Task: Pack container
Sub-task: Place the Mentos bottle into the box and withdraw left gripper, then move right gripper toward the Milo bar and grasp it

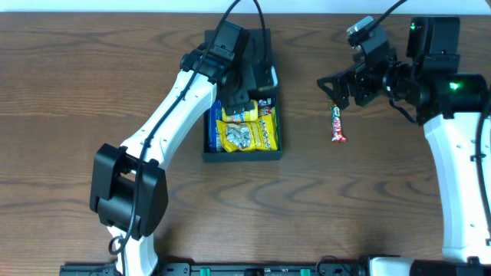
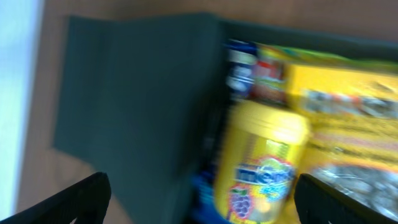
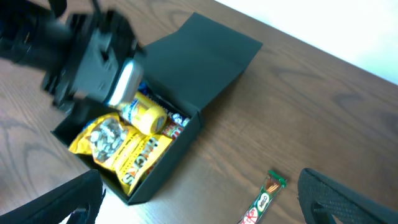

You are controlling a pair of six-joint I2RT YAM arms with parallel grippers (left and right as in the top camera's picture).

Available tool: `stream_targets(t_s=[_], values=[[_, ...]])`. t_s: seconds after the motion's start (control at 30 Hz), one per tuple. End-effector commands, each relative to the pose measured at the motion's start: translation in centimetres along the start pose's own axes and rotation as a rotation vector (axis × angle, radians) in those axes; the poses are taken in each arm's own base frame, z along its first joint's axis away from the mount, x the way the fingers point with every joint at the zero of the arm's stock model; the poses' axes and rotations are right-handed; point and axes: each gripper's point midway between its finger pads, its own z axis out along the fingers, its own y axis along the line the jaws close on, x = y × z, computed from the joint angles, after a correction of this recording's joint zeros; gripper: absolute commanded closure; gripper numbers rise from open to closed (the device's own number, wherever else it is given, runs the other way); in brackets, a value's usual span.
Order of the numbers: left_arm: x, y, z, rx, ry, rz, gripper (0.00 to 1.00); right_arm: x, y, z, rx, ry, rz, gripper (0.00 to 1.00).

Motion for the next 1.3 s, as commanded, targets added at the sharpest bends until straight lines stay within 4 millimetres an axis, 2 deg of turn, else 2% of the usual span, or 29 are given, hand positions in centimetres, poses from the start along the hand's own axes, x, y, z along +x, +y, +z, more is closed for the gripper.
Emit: stream_targets(t_s=[0.0, 0.1, 0.17, 0.27, 0.33, 0.4, 0.43, 0.5, 0.6, 0.77, 0.87, 0.97, 1.13, 1.27], values=[[0.9, 2.3, -0.2, -0.113, 0.055, -0.132, 0.05, -0.3, 0.2, -0.7, -0.002, -0.011, -0.005, 0.01], [0.6, 3.0, -1.3, -0.15, 0.041, -0.2, 0.05, 0.5, 0.0, -0.7, 0.011, 0.025, -0.011, 0.01], [0.4, 3.6, -2.8, -0.186, 0.023, -0.269, 0.05, 1.7, -1.3, -0.2, 0.073, 0.079, 0.001, 0.01], [1.1, 5.7, -6.0, -0.284, 0.005, -0.363, 0.05, 4.3, -2.5, 1.8, 0.095, 0.166, 0.046, 0.01], [1.9, 7.2, -8.5, -0.339, -0.028, -0.454, 0.05, 6.1, -3.3, 3.8, 0.091, 0.214, 0.108, 0.01], [3.1, 8.6, -11.4, -0.392, -0.072, -0.596, 0.05, 7.8, -4.9, 5.8, 0.135, 0.263, 0.192, 0.02], [4.3, 9.5, -13.2, -0.424, -0.1, -0.708, 0.05, 9.1, -6.0, 7.2, 0.169, 0.306, 0.253, 0.04], [6.3, 10.3, -15.7, -0.464, -0.128, -0.866, 0.05, 11.1, -7.3, 8.6, 0.214, 0.371, 0.326, 0.08], [9.4, 10.5, -18.1, -0.489, -0.119, -1.0, 0.05, 14.5, -9.0, 10.7, 0.29, 0.478, 0.435, 0.1], [12.2, 9.8, -18.4, -0.479, -0.047, -1.047, 0.05, 18.0, -9.4, 13.3, 0.274, 0.578, 0.493, 0.17], [12.3, 9.6, -18.4, -0.474, -0.039, -1.049, 0.05, 19.6, -9.4, 14.4, 0.267, 0.625, 0.506, 0.26], [12.3, 9.6, -18.4, -0.474, -0.04, -1.049, 0.05, 21.6, -9.7, 15.4, 0.271, 0.68, 0.52, 0.3], [12.0, 9.5, -18.3, -0.457, -0.052, -1.046, 0.05, 23.3, -9.6, 16.4, 0.263, 0.727, 0.54, 0.43], [11.5, 9.3, -18.1, -0.433, -0.069, -1.044, 0.05, 23.5, -9.7, 16.6, 0.262, 0.728, 0.54, 0.72]])
